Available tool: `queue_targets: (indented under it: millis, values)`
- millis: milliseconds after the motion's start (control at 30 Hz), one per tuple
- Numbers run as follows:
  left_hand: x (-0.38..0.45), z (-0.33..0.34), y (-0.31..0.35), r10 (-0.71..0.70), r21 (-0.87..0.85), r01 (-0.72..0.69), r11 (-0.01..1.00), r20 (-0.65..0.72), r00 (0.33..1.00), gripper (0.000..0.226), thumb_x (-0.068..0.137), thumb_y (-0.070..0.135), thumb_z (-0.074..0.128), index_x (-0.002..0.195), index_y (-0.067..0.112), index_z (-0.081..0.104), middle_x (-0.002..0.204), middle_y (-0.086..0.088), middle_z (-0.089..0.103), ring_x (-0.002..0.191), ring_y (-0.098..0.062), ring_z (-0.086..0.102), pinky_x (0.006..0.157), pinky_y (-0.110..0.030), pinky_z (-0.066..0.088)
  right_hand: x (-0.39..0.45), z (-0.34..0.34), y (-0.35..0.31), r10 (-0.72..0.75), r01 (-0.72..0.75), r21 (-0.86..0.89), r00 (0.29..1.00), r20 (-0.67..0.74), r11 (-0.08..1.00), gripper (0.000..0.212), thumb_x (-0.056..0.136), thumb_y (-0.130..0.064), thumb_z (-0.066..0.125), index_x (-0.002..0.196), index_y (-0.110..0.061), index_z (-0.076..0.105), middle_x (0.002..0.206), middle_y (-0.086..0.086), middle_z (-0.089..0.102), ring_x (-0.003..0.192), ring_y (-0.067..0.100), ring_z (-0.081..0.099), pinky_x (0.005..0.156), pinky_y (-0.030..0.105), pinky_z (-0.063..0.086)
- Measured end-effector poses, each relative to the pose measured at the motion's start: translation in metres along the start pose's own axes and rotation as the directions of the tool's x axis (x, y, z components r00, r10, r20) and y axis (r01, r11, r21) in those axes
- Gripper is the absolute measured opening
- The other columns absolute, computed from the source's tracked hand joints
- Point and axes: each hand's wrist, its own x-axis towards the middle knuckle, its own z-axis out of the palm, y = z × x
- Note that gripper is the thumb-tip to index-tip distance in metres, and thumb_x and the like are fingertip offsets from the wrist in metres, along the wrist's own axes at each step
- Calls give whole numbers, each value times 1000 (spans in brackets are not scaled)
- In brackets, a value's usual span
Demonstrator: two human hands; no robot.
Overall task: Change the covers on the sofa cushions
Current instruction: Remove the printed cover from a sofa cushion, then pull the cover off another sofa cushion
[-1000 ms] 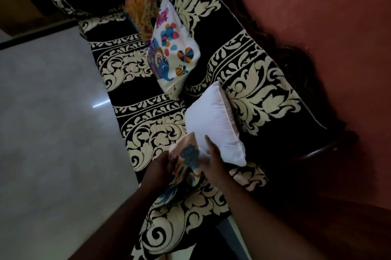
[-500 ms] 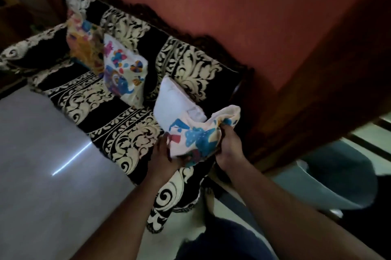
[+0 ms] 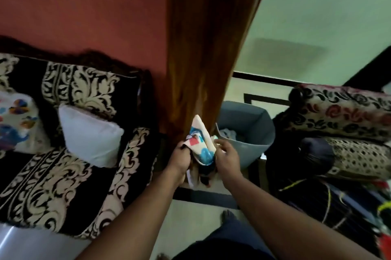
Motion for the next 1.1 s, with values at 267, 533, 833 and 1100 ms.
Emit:
queue_targets:
  millis: [267,533,833,1100]
  values:
    - [82,129,-23,45,504,-199,841,300,953,44,90,10,63,127,34,62,123,10,68,115,-9,65,102,-29,50,113,-117,28,-45,55,-81,992,115,995,29,87,-16,67,114,-30,66,99,-2,75,94,16,71,87,44,60]
    - [183,251,-15,-76,474,30,880,78,994,67,98,9,62,156,13,28,157,-8,37,139,-17,41,109,-27,39,315,-212,11,29,-32,-33,997,-69,999,29,90,-7,57,107,-30,58,95,-7,65,93,18,61,84,30,46]
    - [233,290,1,-47,410,90,907,-114,992,54,105,33,48,155,18,35,153,-3,44,130,-6,42,105,-25,36,451,-242,19,151,-151,-84,988,-5,985,27,93,-17,58,120,-21,54,108,7,66,100,28,64,90,44,56]
    - [216,260,8,-17,350,118,929,-278,960,55,100,46,48,152,27,40,154,-1,45,138,-15,45,115,-39,37,428,-224,13,161,-106,-190,939,302,976,54,93,-4,66,143,-10,48,139,12,54,110,21,56,69,15,51]
